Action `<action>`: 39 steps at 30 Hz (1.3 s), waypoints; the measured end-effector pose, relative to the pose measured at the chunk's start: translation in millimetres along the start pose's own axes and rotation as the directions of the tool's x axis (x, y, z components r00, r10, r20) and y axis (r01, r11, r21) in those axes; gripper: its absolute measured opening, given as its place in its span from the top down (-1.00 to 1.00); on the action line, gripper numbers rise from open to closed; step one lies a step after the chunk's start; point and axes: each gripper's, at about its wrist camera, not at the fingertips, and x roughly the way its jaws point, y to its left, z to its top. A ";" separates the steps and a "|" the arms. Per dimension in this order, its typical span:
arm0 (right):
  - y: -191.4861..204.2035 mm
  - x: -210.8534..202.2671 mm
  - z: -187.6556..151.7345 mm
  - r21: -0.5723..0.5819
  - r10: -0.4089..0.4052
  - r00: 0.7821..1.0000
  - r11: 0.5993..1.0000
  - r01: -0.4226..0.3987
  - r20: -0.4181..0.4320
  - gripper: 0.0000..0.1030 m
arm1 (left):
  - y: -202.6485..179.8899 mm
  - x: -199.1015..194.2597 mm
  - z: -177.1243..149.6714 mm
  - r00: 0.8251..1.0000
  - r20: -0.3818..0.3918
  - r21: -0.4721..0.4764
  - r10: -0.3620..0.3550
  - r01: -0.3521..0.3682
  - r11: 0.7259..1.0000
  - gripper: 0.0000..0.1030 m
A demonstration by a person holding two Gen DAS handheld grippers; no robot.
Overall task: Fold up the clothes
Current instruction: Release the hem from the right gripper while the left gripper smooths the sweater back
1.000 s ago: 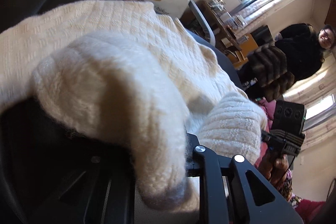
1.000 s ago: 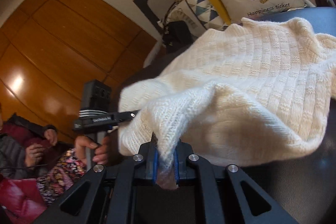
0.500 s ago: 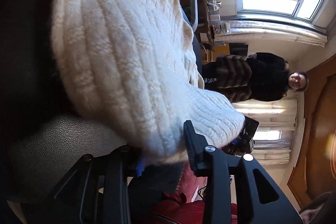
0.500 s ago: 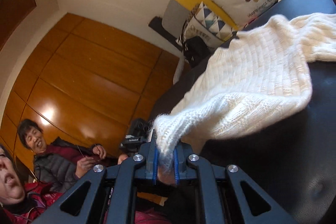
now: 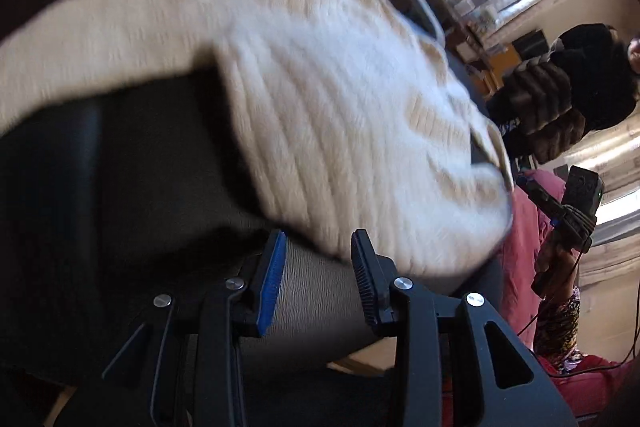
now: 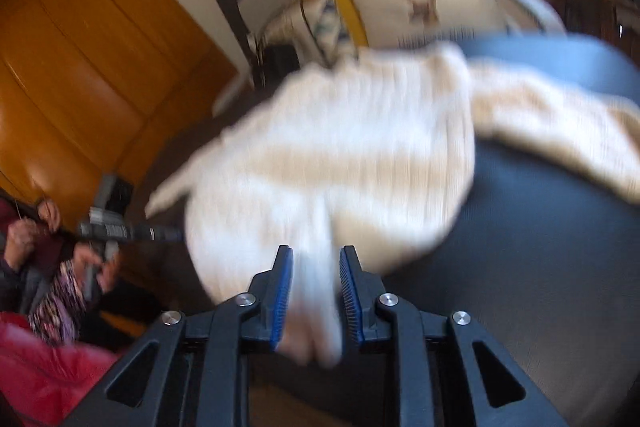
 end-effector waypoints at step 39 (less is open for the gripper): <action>-5.6 -20.4 -106.8 -0.190 -0.135 0.953 0.978 0.085 -0.272 0.33 | -87.4 189.2 182.5 0.868 0.131 0.436 0.478 -0.484 0.759 -0.99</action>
